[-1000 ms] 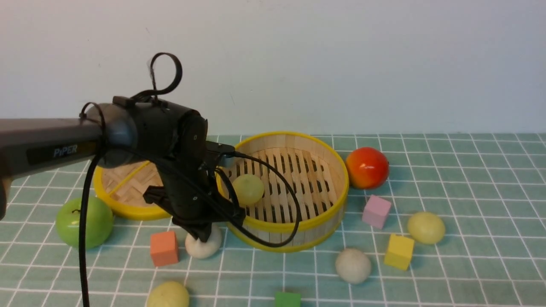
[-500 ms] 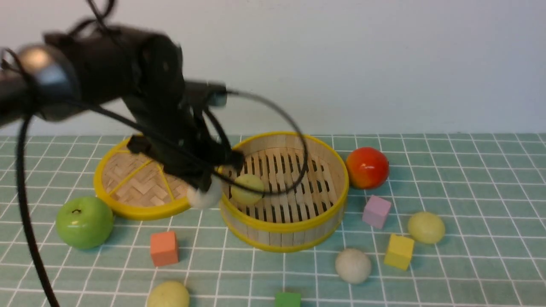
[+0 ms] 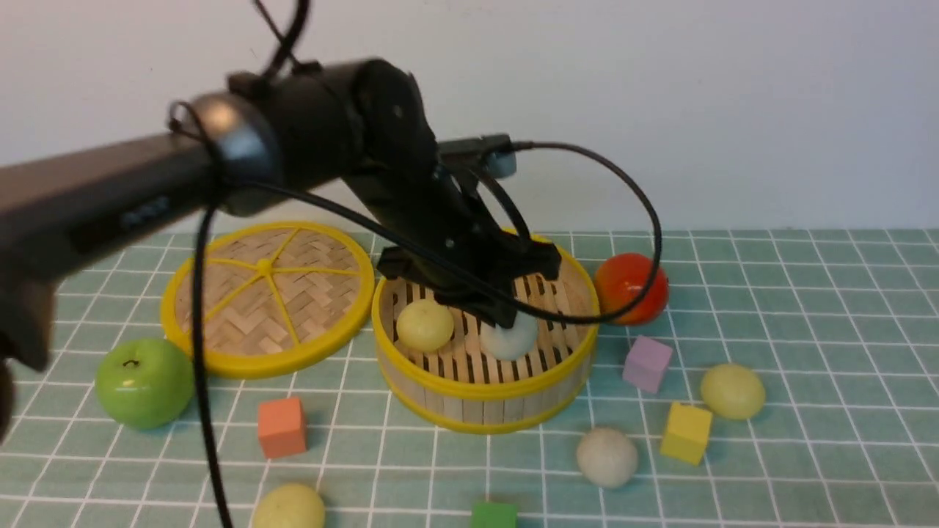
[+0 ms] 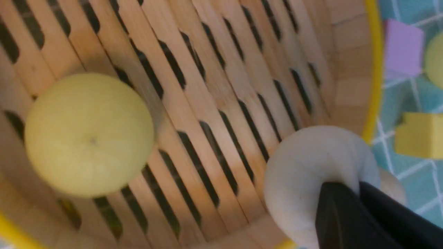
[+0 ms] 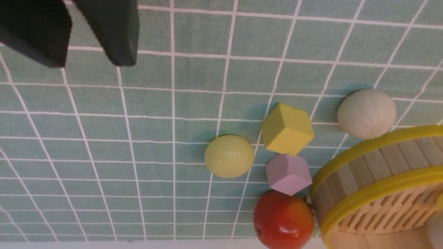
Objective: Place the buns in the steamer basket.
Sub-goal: Use the left arm to put the steamed stuffed bun into the steamer
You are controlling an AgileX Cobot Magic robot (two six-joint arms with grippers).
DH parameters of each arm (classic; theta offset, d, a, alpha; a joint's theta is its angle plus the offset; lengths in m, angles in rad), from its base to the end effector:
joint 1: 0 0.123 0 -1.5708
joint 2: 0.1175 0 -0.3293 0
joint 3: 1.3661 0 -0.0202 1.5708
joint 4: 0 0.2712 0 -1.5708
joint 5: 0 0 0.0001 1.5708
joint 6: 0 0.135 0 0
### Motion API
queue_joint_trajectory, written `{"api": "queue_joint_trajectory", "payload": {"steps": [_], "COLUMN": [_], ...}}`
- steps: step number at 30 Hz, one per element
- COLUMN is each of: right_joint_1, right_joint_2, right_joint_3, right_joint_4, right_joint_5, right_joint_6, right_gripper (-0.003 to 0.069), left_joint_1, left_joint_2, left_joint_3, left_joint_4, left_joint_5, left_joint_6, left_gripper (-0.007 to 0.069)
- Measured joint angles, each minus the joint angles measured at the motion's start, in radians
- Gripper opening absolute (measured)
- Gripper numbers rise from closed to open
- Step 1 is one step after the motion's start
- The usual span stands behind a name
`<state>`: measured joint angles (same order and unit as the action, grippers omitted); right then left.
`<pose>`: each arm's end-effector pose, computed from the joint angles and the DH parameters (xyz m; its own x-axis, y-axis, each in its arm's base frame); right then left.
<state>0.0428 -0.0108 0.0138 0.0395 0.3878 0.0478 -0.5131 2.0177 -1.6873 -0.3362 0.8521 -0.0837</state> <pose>0.0698 0.0050 0.1606 -0.3022 0.0714 -0.9506 -0.0317 0.9959 0.0849 0.4255 -0.2783 0.2410 -0.9034 0.1700 -0.3938 0.3198 0.8787 -0.3544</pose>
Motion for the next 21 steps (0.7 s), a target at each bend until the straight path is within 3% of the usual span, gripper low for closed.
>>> {"api": "queue_joint_trajectory", "payload": {"steps": [6, 13, 18, 21], "right_joint_1": [0.0, 0.0, 0.0, 0.0], "right_joint_2": [0.0, 0.0, 0.0, 0.0], "right_joint_3": [0.0, 0.0, 0.0, 0.0], "right_joint_4": [0.0, 0.0, 0.0, 0.0], "right_joint_5": [0.0, 0.0, 0.0, 0.0], "right_joint_6": [0.0, 0.0, 0.0, 0.0], "right_gripper": [0.0238, 0.0238, 0.0238, 0.0238], "left_joint_1": [0.0, 0.0, 0.0, 0.0], "left_joint_2": [0.058, 0.071, 0.05, 0.011], "left_joint_3": [0.0, -0.003, -0.021, -0.05], "left_joint_4": [0.04, 0.066, 0.156, 0.202], "left_joint_5": [-0.072, -0.046, 0.034, 0.112], "left_joint_6": [-0.057, -0.074, -0.123, -0.128], "left_gripper": [0.002, 0.0094, 0.0288, 0.0359]}}
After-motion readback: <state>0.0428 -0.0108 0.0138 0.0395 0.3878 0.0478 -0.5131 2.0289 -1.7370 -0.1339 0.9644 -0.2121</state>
